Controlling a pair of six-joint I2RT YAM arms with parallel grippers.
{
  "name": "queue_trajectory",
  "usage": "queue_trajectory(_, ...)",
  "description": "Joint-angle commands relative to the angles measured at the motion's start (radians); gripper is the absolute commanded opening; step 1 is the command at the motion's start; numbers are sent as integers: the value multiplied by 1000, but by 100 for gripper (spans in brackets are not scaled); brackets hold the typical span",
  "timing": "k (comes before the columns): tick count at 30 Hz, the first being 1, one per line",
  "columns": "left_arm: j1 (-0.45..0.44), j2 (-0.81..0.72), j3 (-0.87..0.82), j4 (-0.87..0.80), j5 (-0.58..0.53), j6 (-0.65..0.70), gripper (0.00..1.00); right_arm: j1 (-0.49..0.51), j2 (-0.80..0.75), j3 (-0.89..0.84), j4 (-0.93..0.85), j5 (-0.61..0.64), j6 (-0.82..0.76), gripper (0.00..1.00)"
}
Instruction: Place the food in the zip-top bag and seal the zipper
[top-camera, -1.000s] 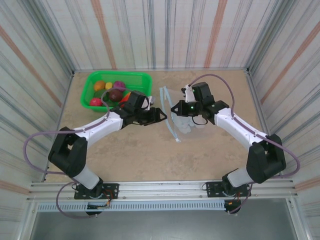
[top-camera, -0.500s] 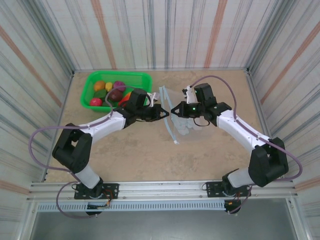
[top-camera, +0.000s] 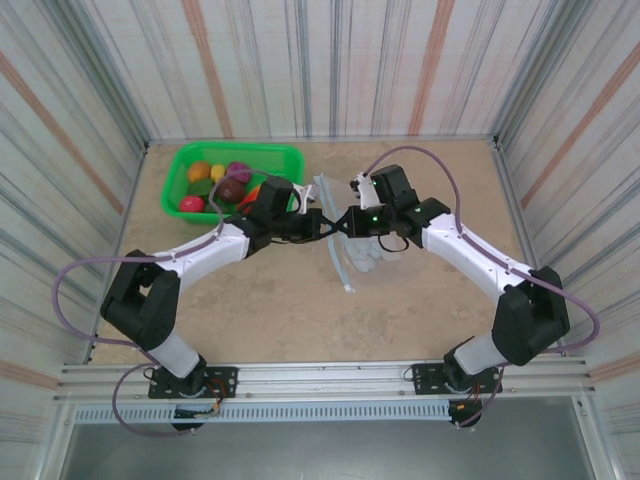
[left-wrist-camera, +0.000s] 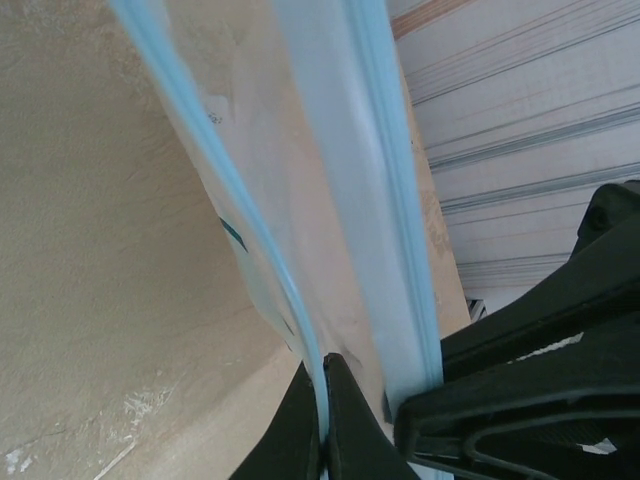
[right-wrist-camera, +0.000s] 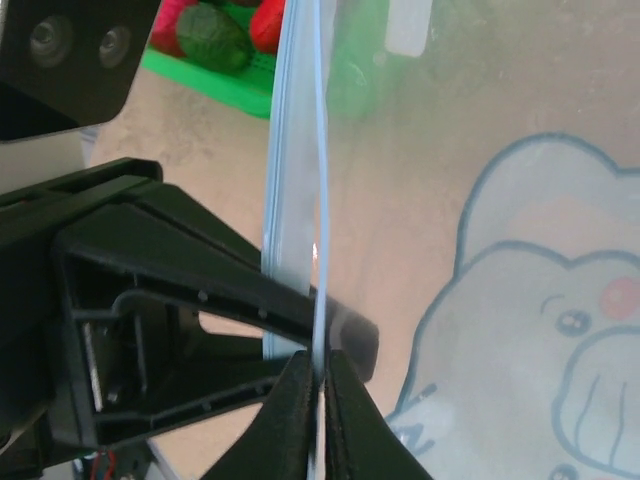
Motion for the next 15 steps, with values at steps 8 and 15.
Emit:
queue_trajectory(8, 7, -58, 5, -135, -82, 52, 0, 103, 20, 161, -239, 456, -98, 0)
queue_trajectory(15, 51, -75, -6, -213, -119, 56, 0, 150, 42, 277, -417, 764, -122, 0)
